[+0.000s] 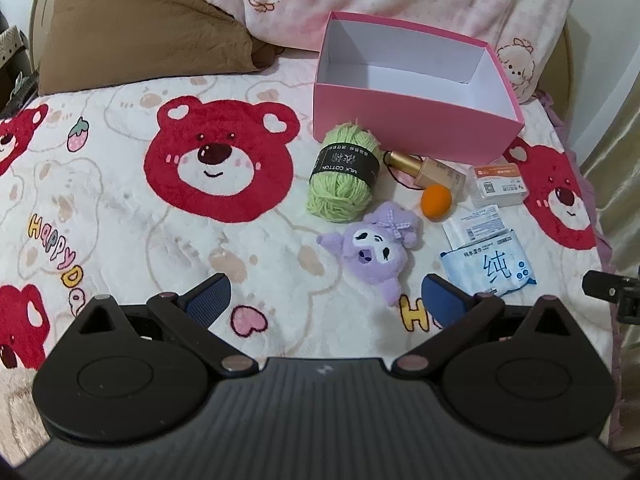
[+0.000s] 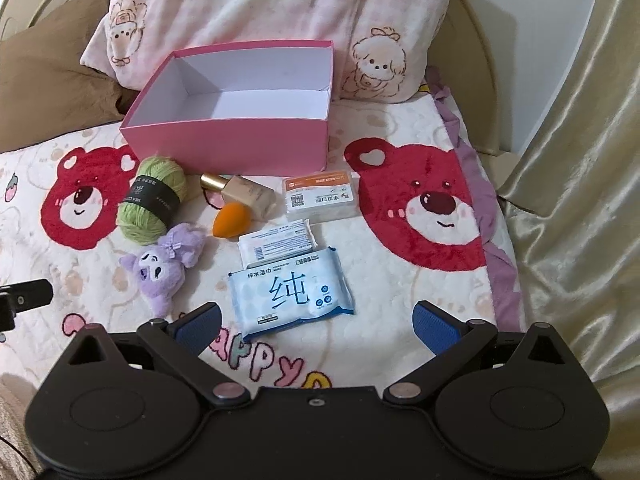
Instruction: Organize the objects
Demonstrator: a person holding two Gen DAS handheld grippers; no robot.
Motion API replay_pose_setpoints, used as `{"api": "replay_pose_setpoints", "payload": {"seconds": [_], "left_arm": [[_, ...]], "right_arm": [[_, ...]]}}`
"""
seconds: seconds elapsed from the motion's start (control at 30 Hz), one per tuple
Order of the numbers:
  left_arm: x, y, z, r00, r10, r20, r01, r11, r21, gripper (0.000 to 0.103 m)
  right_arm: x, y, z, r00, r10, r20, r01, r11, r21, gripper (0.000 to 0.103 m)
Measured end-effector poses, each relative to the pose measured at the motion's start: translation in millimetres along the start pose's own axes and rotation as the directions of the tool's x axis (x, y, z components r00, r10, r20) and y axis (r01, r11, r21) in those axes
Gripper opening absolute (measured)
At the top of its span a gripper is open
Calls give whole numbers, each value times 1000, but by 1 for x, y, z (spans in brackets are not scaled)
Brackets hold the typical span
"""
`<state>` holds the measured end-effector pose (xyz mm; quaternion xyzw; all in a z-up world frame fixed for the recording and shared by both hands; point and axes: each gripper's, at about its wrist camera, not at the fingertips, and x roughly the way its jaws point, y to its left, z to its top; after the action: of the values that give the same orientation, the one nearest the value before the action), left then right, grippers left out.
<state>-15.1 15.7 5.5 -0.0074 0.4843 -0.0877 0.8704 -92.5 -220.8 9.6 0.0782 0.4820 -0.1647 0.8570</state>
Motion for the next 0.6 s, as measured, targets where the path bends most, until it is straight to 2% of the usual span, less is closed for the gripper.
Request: {"api": "replay_pose_setpoints", "payload": {"seconds": [0.27, 0.4, 0.6], "left_arm": [[0, 1, -1, 1000, -5, -6, 5, 1000, -4, 103], [3, 4, -1, 999, -41, -30, 40, 998, -38, 103], [5, -2, -3, 998, -53, -45, 52, 999, -6, 102]], "right_arm": [[2, 0, -1, 1000, 4, -7, -4, 1000, 3, 103], [2, -1, -1, 998, 52, -21, -52, 998, 27, 103], [2, 1, -2, 995, 95, -16, -94, 994, 54, 103]]}}
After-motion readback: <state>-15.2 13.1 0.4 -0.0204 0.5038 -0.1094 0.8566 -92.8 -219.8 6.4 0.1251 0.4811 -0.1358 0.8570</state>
